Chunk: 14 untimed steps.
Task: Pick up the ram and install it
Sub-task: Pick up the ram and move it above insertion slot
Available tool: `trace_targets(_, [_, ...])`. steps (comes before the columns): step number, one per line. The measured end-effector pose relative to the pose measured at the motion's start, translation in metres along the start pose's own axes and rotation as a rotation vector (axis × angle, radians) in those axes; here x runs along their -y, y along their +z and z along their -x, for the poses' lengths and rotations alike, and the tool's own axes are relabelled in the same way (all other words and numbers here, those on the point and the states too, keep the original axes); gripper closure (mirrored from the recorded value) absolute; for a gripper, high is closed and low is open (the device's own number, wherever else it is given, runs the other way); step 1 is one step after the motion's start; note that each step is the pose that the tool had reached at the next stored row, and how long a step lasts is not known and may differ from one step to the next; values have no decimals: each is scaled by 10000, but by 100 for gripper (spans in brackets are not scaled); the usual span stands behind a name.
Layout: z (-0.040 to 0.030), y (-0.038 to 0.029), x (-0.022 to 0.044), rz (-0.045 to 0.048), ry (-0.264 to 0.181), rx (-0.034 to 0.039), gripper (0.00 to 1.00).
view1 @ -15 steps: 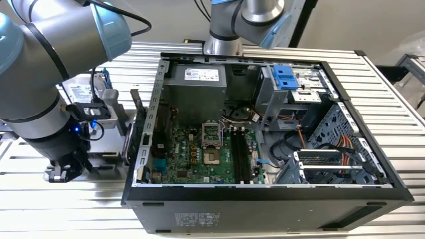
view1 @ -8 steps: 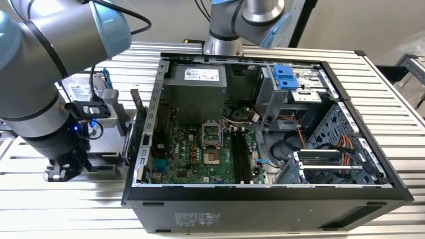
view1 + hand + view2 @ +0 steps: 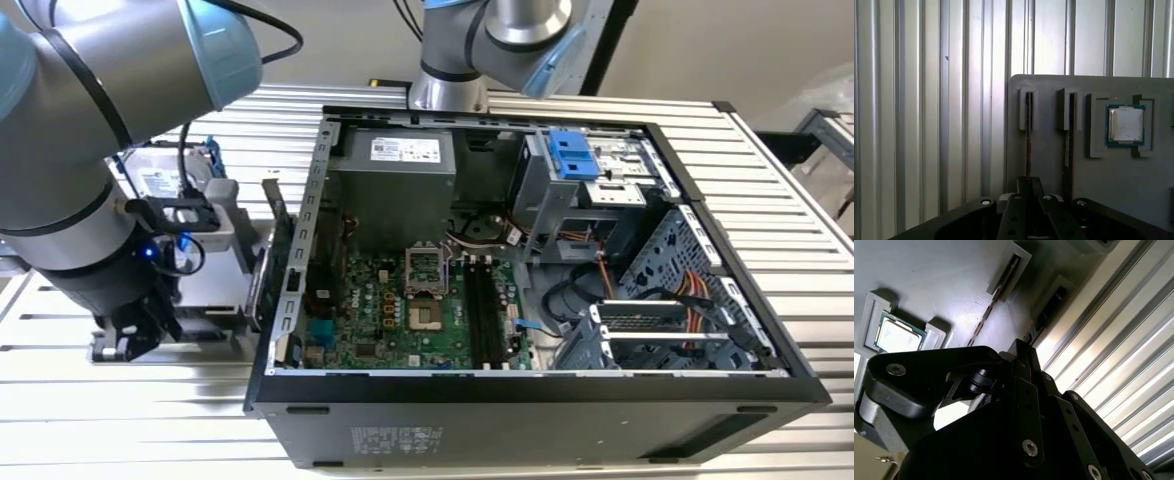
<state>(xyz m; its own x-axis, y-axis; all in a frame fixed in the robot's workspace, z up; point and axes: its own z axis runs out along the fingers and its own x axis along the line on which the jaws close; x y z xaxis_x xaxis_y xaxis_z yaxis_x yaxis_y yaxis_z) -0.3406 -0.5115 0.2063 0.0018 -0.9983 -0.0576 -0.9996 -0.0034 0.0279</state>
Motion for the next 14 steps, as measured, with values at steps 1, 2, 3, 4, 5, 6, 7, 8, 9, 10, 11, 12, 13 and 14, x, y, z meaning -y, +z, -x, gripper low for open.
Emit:
trace_targets(1, [0,-9,0,0,0,0,100])
trace_targets(2, [1,-20,-1,0,0,0,100])
trace_targets(3, [2,-29,-1,1,0,0,100])
trace_targets(4, [2,-39,-1,0,0,0,100])
trace_targets(5, [3,-49,-2,0,1,0,100])
trace_targets(6, [4,-59,-2,0,1,0,100])
trace_targets(7, [4,-70,-2,0,1,0,100])
trace_targets(8, [5,-81,-2,0,0,0,100])
trace_targets(9, [5,-91,-3,0,0,0,100])
trace_targets(10, [6,-99,-3,0,0,0,100])
trace_targets(11, [6,-107,-3,0,0,0,100])
trace_targets(12, [7,-115,-3,0,0,1,100])
trace_targets(13, [7,-124,-4,0,0,0,100])
trace_targets(14, [8,-131,-4,0,1,0,100])
